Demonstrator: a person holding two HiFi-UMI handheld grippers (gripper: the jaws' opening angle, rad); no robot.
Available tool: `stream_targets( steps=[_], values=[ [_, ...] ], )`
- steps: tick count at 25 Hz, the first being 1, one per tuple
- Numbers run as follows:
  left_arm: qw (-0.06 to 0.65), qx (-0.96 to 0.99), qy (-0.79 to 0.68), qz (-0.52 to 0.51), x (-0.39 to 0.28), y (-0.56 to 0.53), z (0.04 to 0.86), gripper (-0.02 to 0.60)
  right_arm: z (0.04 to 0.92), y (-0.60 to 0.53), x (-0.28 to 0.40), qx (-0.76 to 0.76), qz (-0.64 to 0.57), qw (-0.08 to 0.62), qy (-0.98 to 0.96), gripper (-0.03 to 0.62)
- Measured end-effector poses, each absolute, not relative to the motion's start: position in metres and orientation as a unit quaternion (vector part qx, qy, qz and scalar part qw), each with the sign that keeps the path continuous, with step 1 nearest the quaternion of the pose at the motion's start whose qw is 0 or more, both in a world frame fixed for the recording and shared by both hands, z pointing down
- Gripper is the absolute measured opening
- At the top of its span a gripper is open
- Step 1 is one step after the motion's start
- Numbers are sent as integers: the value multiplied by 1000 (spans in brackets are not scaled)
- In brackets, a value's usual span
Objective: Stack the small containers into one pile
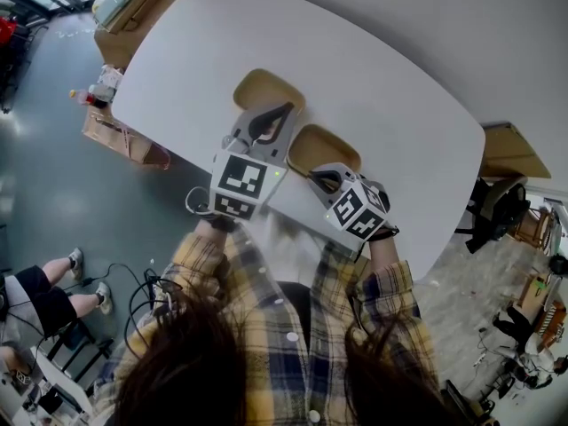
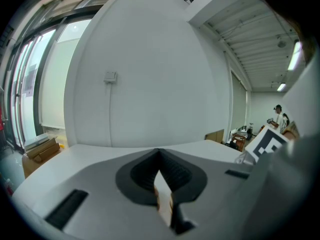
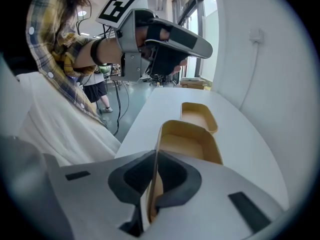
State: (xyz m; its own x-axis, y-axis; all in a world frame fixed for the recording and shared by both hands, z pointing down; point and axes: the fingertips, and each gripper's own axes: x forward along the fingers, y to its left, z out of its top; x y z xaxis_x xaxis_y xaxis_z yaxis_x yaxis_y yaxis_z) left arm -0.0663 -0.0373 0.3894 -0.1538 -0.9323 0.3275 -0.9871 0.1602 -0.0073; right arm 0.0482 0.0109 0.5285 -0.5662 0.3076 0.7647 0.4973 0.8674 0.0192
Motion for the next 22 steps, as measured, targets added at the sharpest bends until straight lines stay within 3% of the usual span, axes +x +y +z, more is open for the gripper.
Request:
stream_targets(
  steps=[12, 22],
  values=[
    [129, 632, -756, 110, -72, -39, 394, 17, 554, -21, 52, -214, -164, 443, -855, 21],
    [133, 631, -756, 112, -79, -45, 398, 17, 559, -42, 40, -214, -97, 454, -860, 21]
  ],
)
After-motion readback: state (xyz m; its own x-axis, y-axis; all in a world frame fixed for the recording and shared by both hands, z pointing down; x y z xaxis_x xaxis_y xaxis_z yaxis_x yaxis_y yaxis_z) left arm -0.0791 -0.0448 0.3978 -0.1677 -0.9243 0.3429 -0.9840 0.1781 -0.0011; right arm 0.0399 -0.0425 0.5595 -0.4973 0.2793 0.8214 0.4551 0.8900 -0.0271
